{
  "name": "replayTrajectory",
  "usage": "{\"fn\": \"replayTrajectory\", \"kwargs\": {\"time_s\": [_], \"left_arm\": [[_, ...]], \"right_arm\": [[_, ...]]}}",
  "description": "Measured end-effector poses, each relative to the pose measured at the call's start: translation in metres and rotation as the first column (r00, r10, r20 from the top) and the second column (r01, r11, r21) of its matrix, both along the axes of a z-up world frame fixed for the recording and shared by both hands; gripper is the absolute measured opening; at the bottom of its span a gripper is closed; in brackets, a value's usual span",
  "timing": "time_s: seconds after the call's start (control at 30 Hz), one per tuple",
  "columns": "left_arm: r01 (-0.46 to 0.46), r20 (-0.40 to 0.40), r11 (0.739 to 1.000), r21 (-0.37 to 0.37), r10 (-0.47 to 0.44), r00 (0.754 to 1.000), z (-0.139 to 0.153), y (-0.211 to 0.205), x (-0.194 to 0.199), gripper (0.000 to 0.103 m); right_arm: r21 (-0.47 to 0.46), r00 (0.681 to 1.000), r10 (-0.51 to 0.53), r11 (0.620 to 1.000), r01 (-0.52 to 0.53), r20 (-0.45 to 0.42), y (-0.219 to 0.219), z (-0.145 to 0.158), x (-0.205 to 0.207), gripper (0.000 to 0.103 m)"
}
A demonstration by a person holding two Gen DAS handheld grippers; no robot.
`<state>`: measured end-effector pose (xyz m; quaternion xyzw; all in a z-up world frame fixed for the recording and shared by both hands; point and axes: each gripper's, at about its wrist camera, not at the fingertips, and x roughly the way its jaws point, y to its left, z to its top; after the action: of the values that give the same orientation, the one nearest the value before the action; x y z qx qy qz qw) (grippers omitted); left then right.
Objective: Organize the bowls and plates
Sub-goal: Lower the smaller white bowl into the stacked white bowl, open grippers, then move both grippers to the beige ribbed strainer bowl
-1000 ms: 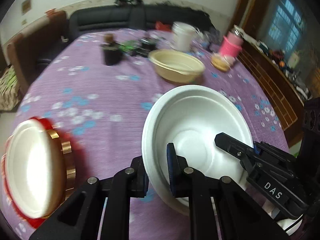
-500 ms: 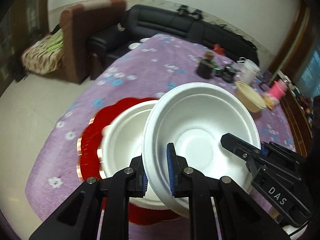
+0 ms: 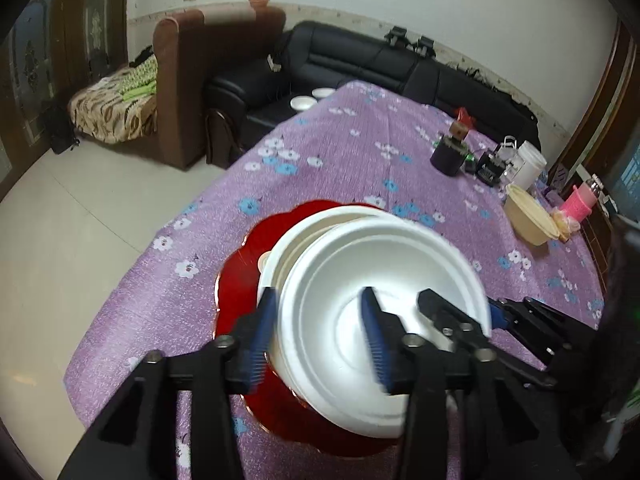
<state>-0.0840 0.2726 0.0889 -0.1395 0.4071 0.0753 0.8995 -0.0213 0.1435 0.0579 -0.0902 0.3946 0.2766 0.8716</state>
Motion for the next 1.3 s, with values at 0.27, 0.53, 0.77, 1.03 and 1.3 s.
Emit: {"fn": "replayTrajectory", "kwargs": {"time_s": [0.27, 0.53, 0.77, 1.03, 1.3], "left_arm": [[-0.045, 0.091, 0.999, -0.002, 0.045, 0.995, 0.02, 0.007, -0.026, 0.069], [-0.056, 0.103, 0.998, 0.015, 0.054, 0.993, 0.019, -0.006, -0.038, 0.079], [0.009, 0.084, 0.994, 0.109, -0.018, 0.996, 0.015, -0.051, -0.04, 0.092], [0.093, 0.069, 0.978, 0.184, -0.108, 0.992, 0.017, -0.098, -0.043, 0.092], [0.14, 0.059, 0.96, 0.243, -0.159, 0.986, 0.021, -0.133, -0.045, 0.092]], "right_arm": [[-0.004, 0.983, -0.018, 1.0, 0.019, 0.181, -0.002, 0.018, -0.02, 0.051], [0.132, 0.985, -0.13, 0.985, 0.115, 0.11, -0.057, 0.036, -0.022, 0.062], [0.173, 0.981, -0.196, 0.966, 0.191, 0.008, -0.103, 0.02, -0.032, 0.062], [0.209, 0.963, -0.266, 0.941, 0.268, -0.036, -0.151, 0.013, -0.04, 0.062], [0.249, 0.949, -0.313, 0.916, 0.314, -0.046, -0.191, 0.019, -0.045, 0.064]]}}
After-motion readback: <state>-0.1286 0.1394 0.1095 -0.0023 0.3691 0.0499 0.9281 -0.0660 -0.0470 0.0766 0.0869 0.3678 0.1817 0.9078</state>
